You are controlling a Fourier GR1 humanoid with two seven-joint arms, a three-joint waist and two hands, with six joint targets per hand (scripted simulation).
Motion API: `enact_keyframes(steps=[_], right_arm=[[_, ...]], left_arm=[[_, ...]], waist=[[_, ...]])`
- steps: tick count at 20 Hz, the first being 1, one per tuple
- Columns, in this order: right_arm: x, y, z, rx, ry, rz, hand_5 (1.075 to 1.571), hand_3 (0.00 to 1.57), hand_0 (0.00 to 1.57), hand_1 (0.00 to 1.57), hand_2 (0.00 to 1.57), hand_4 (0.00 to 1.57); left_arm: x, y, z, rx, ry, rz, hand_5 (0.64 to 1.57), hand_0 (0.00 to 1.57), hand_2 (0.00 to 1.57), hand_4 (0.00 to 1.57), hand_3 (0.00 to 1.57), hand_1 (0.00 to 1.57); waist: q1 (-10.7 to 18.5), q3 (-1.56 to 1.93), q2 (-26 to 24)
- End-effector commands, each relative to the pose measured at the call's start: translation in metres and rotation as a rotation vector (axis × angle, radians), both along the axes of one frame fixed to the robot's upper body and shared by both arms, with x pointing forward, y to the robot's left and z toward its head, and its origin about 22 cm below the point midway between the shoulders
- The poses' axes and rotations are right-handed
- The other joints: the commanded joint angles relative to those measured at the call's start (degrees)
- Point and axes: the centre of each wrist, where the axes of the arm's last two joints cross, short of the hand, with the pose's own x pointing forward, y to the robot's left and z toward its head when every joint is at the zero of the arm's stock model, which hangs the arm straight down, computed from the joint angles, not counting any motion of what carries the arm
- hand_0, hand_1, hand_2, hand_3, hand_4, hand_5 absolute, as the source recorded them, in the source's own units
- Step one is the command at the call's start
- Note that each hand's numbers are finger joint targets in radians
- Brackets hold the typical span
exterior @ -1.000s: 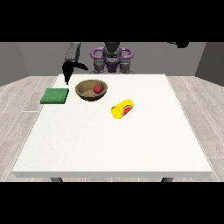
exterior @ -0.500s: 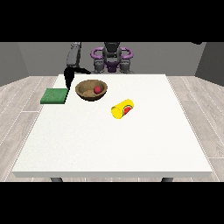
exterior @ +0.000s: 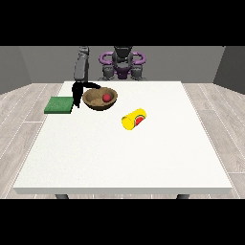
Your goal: Pick the cup and pour the ball into the bowl, then pick the bowl and place it on the pad
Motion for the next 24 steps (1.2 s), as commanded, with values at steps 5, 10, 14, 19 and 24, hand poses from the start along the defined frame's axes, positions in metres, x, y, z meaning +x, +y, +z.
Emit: enact_keyframes(steps=[5, 10, 14, 19, 24], right_arm=[[0.001, -0.016, -0.013, 0.048, -0.015, -0.032, 1.569, 0.0, 0.0, 0.0, 0.0, 0.0], [0.009, 0.003, -0.014, 0.034, -0.084, -0.001, 1.567, 0.0, 0.0, 0.0, 0.0, 0.0], [-0.012, -0.002, -0.042, 0.25, 0.143, -0.044, 1.482, 0.0, 0.7, 0.7, 0.0, 0.69], [-0.021, -0.023, -0.045, 0.008, 0.184, -0.11, 1.57, 1.16, 1.57, 1.57, 1.57, 0.98], [-0.007, -0.05, -0.017, -0.07, 0.238, -0.157, 1.569, 1.56, 1.57, 1.57, 1.57, 1.05]], left_arm=[[-0.01, 0.001, 0.017, 0.011, -0.063, -0.04, 1.568, 0.0, 0.0, 0.09, 0.0, 0.0], [-0.022, 0.013, 0.061, 0.012, -0.144, -0.035, 1.568, 0.0, 0.0, 0.0, 0.0, 0.0], [-0.021, 0.006, 0.056, -0.008, -0.133, -0.04, 1.57, 0.0, 0.0, 0.0, 0.0, 0.0], [-0.019, -0.004, 0.068, -0.014, -0.139, -0.081, 1.571, 0.0, 0.0, 0.0, 0.0, 0.0], [-0.012, -0.002, 0.041, -0.022, -0.056, -0.046, 1.571, 0.0, 0.0, 0.0, 0.0, 0.0]], waist=[[2.4, 0.01, 4.0], [1.9, 0.01, 8.3], [3.0, 0.05, 6.9], [5.2, -0.01, 9.0], [2.3, -0.16, 4.2]])
